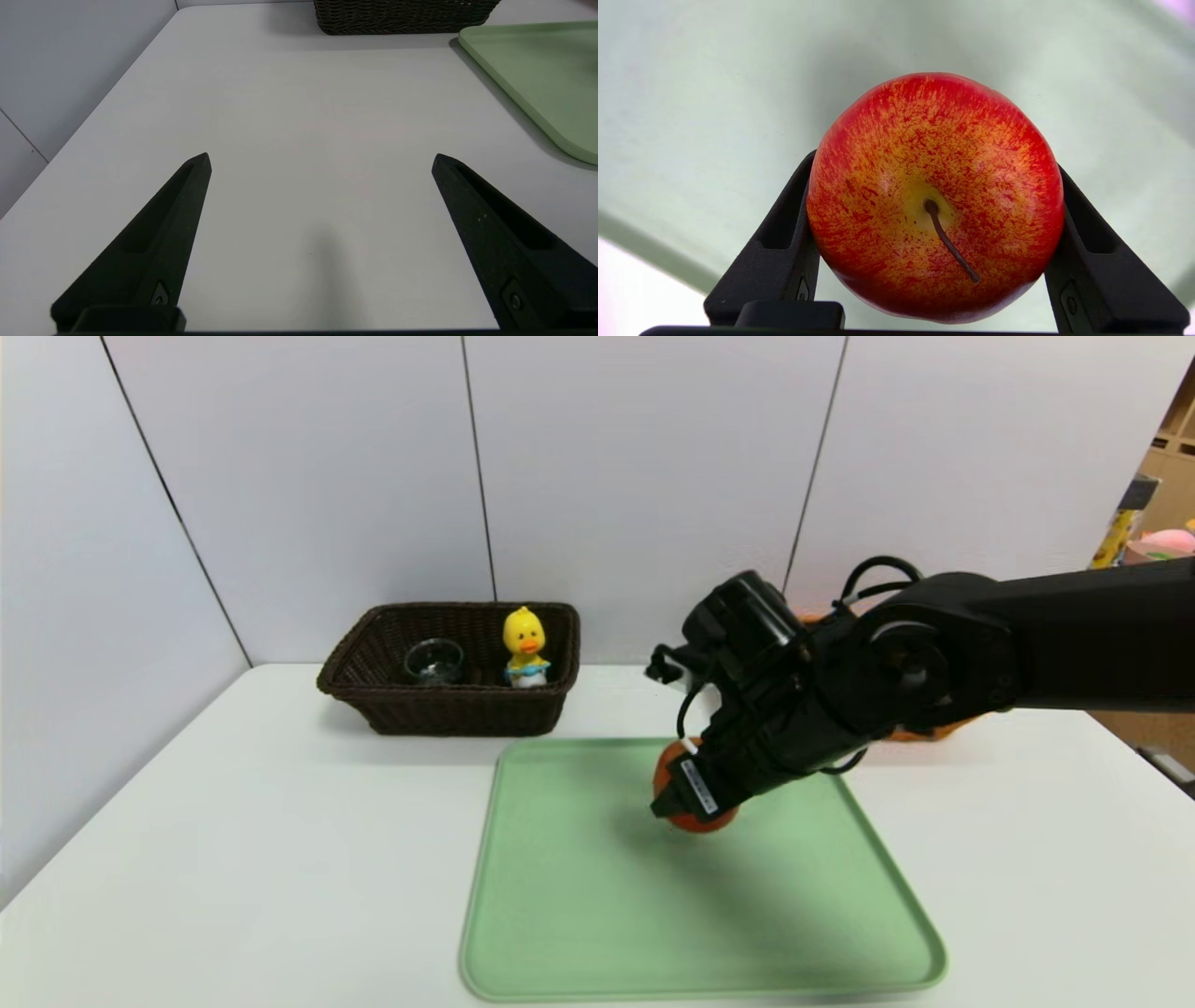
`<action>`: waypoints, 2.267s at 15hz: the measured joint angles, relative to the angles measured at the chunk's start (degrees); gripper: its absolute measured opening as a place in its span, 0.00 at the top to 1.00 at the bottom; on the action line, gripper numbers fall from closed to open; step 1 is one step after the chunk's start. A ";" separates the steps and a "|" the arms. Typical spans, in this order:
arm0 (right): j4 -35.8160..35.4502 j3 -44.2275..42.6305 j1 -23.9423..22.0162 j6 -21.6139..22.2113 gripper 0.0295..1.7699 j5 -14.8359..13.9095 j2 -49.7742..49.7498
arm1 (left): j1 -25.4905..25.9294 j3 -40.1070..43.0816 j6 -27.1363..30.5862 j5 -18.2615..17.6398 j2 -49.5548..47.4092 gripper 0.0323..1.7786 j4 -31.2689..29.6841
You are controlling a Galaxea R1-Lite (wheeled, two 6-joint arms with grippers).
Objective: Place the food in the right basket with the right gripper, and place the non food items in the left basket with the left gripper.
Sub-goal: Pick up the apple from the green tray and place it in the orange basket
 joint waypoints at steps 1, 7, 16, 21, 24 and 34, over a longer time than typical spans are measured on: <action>-0.11 -0.13 -0.72 0.00 0.29 -0.38 -1.50 | 0.00 0.00 -0.04 0.00 0.00 0.05 0.00; -0.30 -7.85 -10.78 -0.20 0.29 -0.79 -5.50 | 0.00 0.00 -0.02 0.00 0.00 0.05 0.00; -2.86 -18.47 -26.27 -0.34 0.29 -0.77 3.00 | 0.00 0.00 0.00 -0.01 0.00 0.05 0.00; -5.33 -20.33 -30.05 -0.44 0.30 -0.79 9.47 | 0.00 0.00 -0.04 0.00 0.00 0.05 0.00; -5.33 -22.30 -31.28 -0.44 0.30 -0.79 13.06 | 0.00 0.00 -0.04 0.00 0.00 0.05 0.00; -5.18 -24.64 -32.39 -0.96 0.30 -0.72 19.40 | 0.00 0.00 -0.02 0.00 0.00 0.05 0.00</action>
